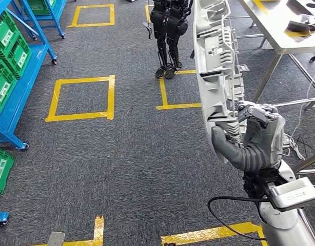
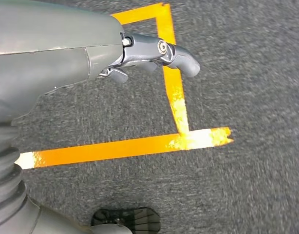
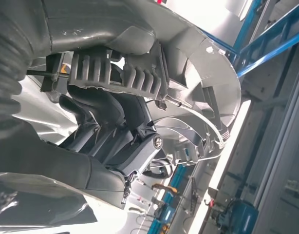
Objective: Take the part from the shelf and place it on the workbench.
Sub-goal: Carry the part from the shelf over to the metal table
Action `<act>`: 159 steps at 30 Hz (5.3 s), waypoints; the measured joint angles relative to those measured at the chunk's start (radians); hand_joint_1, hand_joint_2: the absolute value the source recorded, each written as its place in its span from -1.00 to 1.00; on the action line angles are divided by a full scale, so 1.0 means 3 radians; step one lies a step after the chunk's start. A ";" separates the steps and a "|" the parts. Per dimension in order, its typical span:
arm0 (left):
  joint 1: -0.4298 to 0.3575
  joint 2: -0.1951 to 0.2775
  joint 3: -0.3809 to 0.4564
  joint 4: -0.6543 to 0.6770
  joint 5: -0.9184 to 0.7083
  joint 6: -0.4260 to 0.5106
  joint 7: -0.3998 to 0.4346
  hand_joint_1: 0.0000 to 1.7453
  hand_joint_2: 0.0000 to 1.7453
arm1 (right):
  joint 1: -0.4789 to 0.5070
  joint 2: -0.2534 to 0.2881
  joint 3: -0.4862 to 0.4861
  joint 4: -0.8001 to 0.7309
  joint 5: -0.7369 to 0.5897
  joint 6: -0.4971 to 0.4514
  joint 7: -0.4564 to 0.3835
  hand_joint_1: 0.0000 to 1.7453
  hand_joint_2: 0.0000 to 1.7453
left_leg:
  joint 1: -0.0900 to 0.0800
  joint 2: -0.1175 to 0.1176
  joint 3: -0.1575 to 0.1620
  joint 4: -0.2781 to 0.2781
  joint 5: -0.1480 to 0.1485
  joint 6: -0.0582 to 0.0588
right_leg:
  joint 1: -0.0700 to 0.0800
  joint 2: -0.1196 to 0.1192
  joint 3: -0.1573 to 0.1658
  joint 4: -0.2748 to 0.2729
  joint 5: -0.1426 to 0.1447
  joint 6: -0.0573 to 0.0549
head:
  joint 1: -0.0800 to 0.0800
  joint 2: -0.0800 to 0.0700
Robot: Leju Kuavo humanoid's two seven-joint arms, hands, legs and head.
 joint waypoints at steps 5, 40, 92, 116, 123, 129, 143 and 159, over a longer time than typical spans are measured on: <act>-0.0003 0.0006 0.0003 0.0000 -0.0001 0.0001 0.0000 -1.00 1.00 | -0.0012 -0.0004 0.0004 -0.0006 0.0005 -0.0004 -0.0004 1.00 1.00 | -0.0025 0.0088 0.0005 0.0047 -0.0040 -0.0082 | 0.0026 -0.0117 0.0390 -0.0707 0.0217 -0.0066 | -0.0006 0.0000; 0.0001 0.0000 0.0060 0.0000 -0.0002 0.0016 0.0000 -1.00 1.00 | 0.0033 -0.0016 0.0035 -0.0033 0.0062 -0.0037 -0.0038 1.00 1.00 | -0.0018 -0.0001 -0.0127 0.0341 -0.0227 -0.0120 | 0.0031 -0.0034 0.0415 -0.0742 0.0239 -0.0170 | -0.0037 0.0000; 0.0044 0.0003 0.0073 0.0000 -0.0002 0.0039 0.0019 -1.00 1.00 | 0.0158 -0.0016 -0.0075 -0.0043 0.0047 -0.0093 -0.0083 1.00 1.00 | 0.0004 -0.0015 -0.0012 0.0027 -0.0006 0.0006 | 0.0007 -0.0018 0.0089 -0.0131 0.0061 0.0006 | -0.0019 0.0000; 0.0047 0.0025 0.0088 0.0001 -0.0052 0.0039 0.0019 -1.00 1.00 | 0.0140 -0.0015 -0.0078 -0.0039 -0.0002 -0.0085 -0.0094 1.00 1.00 | 0.0015 -0.0160 0.0000 0.0002 0.0007 0.0001 | 0.0032 0.0162 0.0257 -0.0523 0.0109 -0.0058 | -0.0024 0.0000; 0.0046 0.0027 0.0088 0.0001 -0.0059 0.0039 0.0020 -1.00 1.00 | 0.0128 -0.0015 -0.0072 -0.0024 -0.0006 -0.0081 -0.0096 1.00 1.00 | 0.0011 0.0008 0.0009 0.0007 -0.0006 -0.0004 | 0.0004 -0.0047 0.0170 -0.0280 0.0107 0.0012 | -0.0008 0.0000; 0.0037 0.0035 0.0088 0.0001 -0.0060 0.0039 0.0020 -1.00 1.00 | 0.0105 -0.0015 -0.0074 -0.0024 -0.0008 -0.0076 -0.0097 1.00 1.00 | -0.0015 0.0090 0.0007 0.0055 -0.0053 -0.0098 | 0.0031 -0.0093 0.0417 -0.0740 0.0228 -0.0101 | -0.0017 0.0000; 0.0036 0.0048 0.0088 0.0001 -0.0061 0.0037 0.0020 -1.00 1.00 | 0.0104 -0.0015 -0.0071 -0.0017 -0.0007 -0.0071 -0.0098 1.00 1.00 | 0.0001 -0.0264 -0.0025 0.0060 -0.0014 -0.0060 | 0.0020 0.0278 0.0383 -0.0737 0.0268 -0.0102 | -0.0031 0.0000; 0.0033 0.0031 0.0123 0.0001 -0.0055 0.0029 0.0020 -1.00 1.00 | 0.0117 -0.0015 -0.0076 0.0000 -0.0028 -0.0086 -0.0098 1.00 1.00 | -0.0004 0.0095 -0.0008 0.0054 -0.0023 -0.0106 | 0.0024 -0.0078 0.0407 -0.0728 0.0236 -0.0084 | -0.0007 0.0000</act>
